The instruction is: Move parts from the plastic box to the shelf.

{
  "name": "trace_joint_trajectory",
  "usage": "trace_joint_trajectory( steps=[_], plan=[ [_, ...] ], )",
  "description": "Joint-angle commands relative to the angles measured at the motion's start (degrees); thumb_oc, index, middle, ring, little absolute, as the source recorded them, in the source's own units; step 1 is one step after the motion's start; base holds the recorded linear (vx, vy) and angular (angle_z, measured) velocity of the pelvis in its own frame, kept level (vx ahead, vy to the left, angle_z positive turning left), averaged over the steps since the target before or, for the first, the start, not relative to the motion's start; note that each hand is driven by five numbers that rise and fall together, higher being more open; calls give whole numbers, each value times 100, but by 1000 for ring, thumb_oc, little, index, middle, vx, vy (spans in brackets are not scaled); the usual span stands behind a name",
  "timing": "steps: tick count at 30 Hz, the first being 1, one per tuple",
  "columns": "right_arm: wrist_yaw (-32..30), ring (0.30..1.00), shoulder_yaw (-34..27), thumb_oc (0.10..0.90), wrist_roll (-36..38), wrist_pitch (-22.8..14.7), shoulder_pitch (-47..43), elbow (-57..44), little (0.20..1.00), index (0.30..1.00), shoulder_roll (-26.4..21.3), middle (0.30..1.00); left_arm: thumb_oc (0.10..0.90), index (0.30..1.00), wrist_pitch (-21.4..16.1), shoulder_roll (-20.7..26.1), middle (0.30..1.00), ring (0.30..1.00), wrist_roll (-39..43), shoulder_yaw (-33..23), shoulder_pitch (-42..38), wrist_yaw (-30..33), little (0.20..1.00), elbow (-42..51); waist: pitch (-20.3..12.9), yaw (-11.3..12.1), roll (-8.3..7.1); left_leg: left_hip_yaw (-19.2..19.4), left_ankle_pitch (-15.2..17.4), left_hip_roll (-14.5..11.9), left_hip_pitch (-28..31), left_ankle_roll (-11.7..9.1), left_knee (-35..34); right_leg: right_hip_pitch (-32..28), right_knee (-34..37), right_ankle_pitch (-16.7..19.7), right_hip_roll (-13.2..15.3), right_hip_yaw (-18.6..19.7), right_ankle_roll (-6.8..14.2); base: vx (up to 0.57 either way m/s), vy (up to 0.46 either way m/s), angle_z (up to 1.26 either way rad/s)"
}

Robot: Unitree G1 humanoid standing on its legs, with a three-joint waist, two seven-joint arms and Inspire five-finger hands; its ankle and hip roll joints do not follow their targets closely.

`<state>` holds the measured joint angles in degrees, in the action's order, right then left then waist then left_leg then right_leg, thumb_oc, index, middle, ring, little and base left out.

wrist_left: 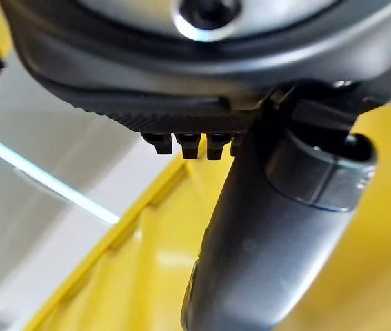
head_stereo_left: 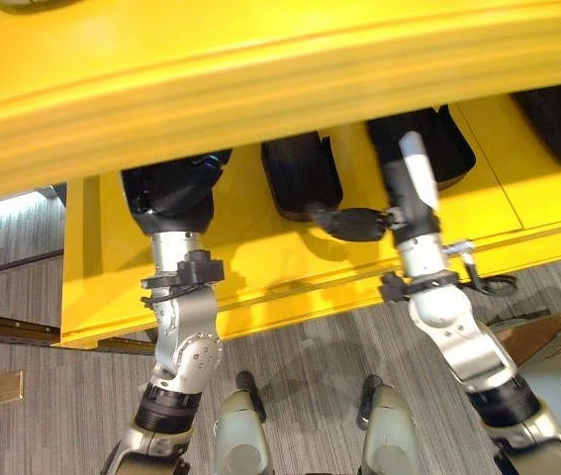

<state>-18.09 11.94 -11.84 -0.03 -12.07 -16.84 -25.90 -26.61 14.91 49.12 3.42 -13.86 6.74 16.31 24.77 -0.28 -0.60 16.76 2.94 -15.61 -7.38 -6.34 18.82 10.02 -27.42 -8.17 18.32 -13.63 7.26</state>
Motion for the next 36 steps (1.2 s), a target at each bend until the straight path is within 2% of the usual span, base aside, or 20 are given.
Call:
trace_joint_trajectory(
  steps=[1,3,8,11,15,17,18,25,28,30,36],
  plan=[
    [-817,1000,-561,900,-839,-574,199,-744,1000,1000,-169,1000,900,1000,-391,301,1000,1000,-87,-248,102,-423,1000,606,-1099,-152,15,169,106,-267,677,66,-488,-575,608,-47,-86,100,-110,52,-37,-16],
    [-904,1000,-812,900,-1031,-486,438,-756,1000,1000,-312,1000,900,1000,-324,388,1000,1000,-16,-425,297,-515,1000,629,-1219,-167,15,185,3,-318,789,30,-648,-708,784,-8,-125,75,-122,47,-39,-5],
    [-789,1000,-1026,900,-1066,24,503,-473,1000,1000,-694,1000,900,1000,9,593,1000,1000,-194,-622,338,-918,1000,520,-1468,-203,34,274,-272,-475,1022,-83,-1006,-975,1128,92,-196,-6,-140,35,-16,-5],
    [-725,1000,-1140,900,-1141,355,582,-229,1000,1000,-928,1000,900,1000,58,694,1000,1000,36,-667,335,-871,1000,483,-1578,-250,41,322,-430,-527,1142,-135,-1228,-1083,1289,176,-201,-44,-123,34,0,-1],
    [-697,1000,-1338,900,-1285,368,793,-18,1000,1000,-1132,1000,900,1000,262,754,1000,1000,521,-778,369,-1012,1000,322,-1696,-344,35,413,-566,-571,1268,-221,-1429,-1175,1457,267,-207,-52,-79,40,1,-7],
    [-566,1000,-1388,900,-1230,408,864,-6,1000,1000,-1161,1000,900,1000,421,764,1000,1000,463,-802,382,-1074,1000,269,-1715,-370,32,442,-568,-567,1302,-231,-1453,-1192,1497,291,-207,-44,-67,34,-8,-8],
    [-414,1000,-1436,900,-1151,354,965,5,1000,1000,-1169,1000,900,1000,651,773,1000,1000,225,-780,387,-1189,1000,193,-1743,-404,30,492,-548,-550,1360,-216,-1479,-1220,1554,323,-212,-35,-56,42,-9,-1],
    [-186,1000,-1528,900,-1008,257,1165,10,1000,1000,-1228,1000,900,1000,936,858,1000,1000,-31,-729,526,-1087,1000,156,-1784,-421,20,524,-511,-521,1418,-210,-1520,-1262,1634,354,-258,-26,-35,24,-45,-5],
    [-237,1000,-1516,900,-981,270,1099,47,1000,1000,-1264,1000,900,1000,1241,906,1000,1000,-15,-651,526,-1201,1000,132,-1793,-387,25,472,-505,-530,1389,-212,-1492,-1271,1601,296,-339,-18,-75,36,-78,-2],
    [-202,1000,-1476,900,-825,337,1052,97,1000,1000,-1252,1000,900,1000,1344,881,1000,1000,400,-637,575,-1239,1000,167,-1786,-361,29,424,-496,-531,1376,-211,-1475,-1278,1583,264,-383,-17,-103,37,-86,1],
    [-267,1000,-1414,900,-810,310,979,85,1000,1000,-1243,1000,900,1000,1547,823,1000,1000,711,-476,581,-1572,1000,210,-1778,-344,44,365,-544,-560,1324,-213,-1404,-1255,1478,160,-487,-10,-170,32,-66,0]
  ],
)
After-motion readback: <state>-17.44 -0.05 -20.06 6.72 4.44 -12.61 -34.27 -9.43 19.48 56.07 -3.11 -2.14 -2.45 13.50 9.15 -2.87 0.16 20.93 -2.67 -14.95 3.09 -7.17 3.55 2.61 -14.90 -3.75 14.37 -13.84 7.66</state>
